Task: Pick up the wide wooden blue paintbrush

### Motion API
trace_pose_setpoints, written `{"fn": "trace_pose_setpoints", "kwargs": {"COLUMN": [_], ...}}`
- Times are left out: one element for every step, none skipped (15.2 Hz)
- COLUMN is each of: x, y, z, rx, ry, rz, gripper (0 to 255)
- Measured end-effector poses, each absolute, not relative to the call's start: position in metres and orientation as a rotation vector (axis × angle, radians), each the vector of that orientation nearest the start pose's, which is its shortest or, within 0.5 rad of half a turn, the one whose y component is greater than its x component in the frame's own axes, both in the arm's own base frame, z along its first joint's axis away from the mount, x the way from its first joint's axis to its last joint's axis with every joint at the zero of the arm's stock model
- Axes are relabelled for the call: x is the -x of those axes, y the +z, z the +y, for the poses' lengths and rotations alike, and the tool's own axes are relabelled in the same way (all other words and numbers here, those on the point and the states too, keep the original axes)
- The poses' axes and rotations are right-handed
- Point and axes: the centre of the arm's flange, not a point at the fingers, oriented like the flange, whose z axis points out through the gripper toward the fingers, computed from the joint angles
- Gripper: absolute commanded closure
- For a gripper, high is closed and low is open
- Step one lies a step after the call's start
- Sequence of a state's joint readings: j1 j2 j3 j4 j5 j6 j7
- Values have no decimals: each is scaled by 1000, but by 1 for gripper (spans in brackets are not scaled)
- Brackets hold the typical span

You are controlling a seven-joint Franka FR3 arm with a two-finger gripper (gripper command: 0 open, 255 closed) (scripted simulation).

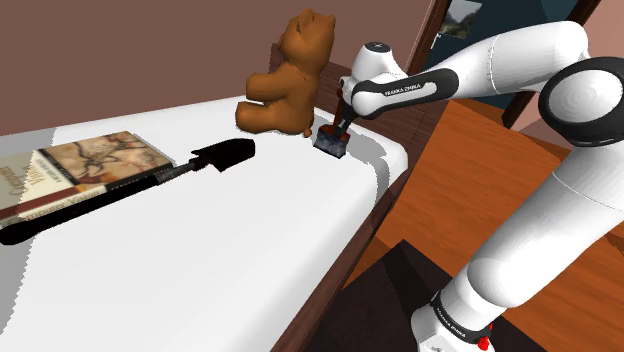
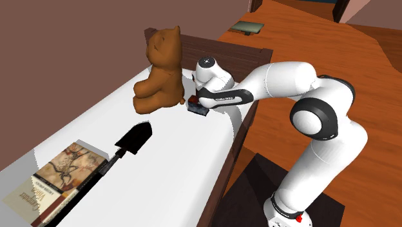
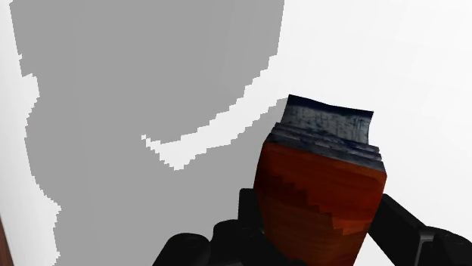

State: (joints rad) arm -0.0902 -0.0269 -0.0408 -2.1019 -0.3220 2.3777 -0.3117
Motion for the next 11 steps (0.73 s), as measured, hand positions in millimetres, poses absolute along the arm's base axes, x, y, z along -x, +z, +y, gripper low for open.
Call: {"fn": "trace_pose_setpoints", "kwargs": {"x": [-561, -561, -560, -561, -561, -561, -561, -561, -561, -561, -561], "y": [464, 468, 472, 477, 481, 487, 493, 498, 504, 508, 512], "z": [-77, -77, -77, -78, -77, -77, -77, -77, -77, -77, -77], "rx": [3369, 3368, 3368, 3368, 3368, 3368, 3368, 3368, 3368, 3368, 3368], "ry": [-409, -408, -407, -407, -407, -407, -407, -407, -407, -407, -407], "rz": [-649, -649, -650, -650, -650, -649, -649, -649, -649, -649, -649], "gripper": [255, 255, 255, 255, 255, 255, 255, 255, 255, 255, 255]}}
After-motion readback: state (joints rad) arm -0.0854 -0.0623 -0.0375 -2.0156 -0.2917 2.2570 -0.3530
